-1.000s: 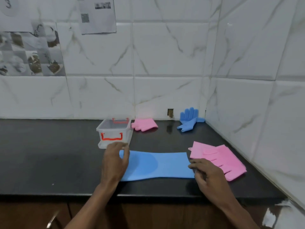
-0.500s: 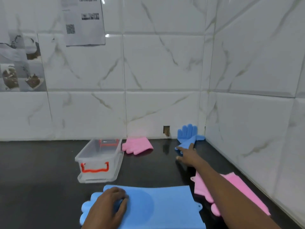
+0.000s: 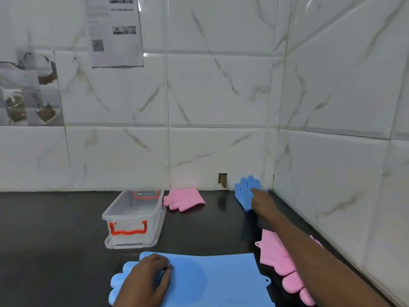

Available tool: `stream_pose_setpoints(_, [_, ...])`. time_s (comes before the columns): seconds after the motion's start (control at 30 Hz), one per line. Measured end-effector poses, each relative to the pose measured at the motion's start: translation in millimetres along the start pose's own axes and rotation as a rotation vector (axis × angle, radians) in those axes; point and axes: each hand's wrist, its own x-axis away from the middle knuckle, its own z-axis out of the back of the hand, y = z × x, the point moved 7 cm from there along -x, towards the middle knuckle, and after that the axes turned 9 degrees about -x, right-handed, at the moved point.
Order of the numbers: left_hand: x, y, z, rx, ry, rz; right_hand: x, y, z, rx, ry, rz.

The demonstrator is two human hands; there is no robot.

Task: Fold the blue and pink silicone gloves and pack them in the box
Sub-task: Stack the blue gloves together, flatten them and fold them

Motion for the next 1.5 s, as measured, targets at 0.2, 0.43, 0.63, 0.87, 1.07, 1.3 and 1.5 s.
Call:
stream_pose_setpoints(0.2, [6.1, 11.1, 14.3, -0.011, 0.000, 0.094, 9.1, -35.1, 78.1, -0.683, -0.131, -0.177])
stream_pose_setpoints(0.43, [13.9, 23.2, 27.6, 0.026, 0.144, -0.049, 36.6, -119.2, 144.4, -0.364, -0.161, 0.040])
stream_pose_setpoints(0.63, [31.3, 29.2, 57.4, 0.004, 0.461, -0.051, 64.9, -179.1, 188.9, -0.186, -0.021, 0.160])
stream_pose_setpoints(0.87, [38.1, 45.7, 63.5, 0.240, 0.436, 0.060, 96.3, -223.1, 232.7, -0.183, -0.064, 0.162])
stream_pose_setpoints(1.07, [25.9, 122.9, 10.4, 1.205, -0.325, 0.246, 119.5, -239.5, 246.4, -0.175, -0.024, 0.190])
stream_pose_setpoints(1.3, [-1.1, 200.9, 12.3, 2.341, -0.684, 0.264, 178.3, -217.0, 266.9, -0.590, -0.053, 0.455])
stream_pose_setpoints(1.5, [-42.5, 158.5, 33.3, 2.399, -0.166, 0.450, 219.6, -90.0, 221.4, -0.407, -0.132, 0.351])
